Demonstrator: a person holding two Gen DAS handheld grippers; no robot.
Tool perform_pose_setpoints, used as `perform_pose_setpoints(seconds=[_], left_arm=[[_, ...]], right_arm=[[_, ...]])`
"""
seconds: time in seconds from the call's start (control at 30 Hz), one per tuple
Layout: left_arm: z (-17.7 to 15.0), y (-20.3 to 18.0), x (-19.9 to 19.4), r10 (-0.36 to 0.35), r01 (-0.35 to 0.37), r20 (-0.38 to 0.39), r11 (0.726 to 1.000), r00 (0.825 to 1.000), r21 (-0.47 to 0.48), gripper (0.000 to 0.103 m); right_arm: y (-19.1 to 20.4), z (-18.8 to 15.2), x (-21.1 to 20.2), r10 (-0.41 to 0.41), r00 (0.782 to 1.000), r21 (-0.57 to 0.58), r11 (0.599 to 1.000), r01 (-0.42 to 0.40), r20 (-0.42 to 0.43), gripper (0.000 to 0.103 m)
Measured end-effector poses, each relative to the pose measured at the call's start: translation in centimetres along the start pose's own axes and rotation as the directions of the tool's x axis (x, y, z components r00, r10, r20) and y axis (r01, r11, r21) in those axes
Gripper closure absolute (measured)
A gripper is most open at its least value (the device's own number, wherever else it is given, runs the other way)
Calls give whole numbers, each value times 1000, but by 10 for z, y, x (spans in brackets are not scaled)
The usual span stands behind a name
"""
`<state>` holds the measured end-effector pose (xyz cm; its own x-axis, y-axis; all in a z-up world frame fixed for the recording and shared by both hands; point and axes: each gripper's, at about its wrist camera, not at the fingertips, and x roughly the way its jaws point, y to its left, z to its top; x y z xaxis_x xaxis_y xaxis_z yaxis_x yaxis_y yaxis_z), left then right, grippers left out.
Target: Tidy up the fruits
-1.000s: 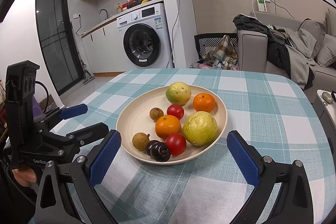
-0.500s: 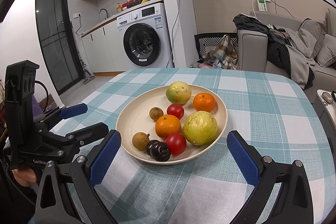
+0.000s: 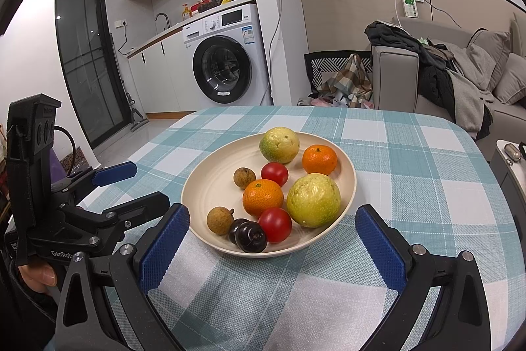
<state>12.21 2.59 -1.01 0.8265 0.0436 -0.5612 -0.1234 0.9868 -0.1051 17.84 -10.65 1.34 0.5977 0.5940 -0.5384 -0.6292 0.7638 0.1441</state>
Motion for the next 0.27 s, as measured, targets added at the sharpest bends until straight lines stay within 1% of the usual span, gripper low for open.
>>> perform_pose_setpoints(seconds=[0.27], left_arm=[[0, -3, -1, -1, 1, 6, 1000, 1000, 2, 1]], right_arm=[[0, 0, 0, 0, 1000, 0, 1000, 0, 0, 0]])
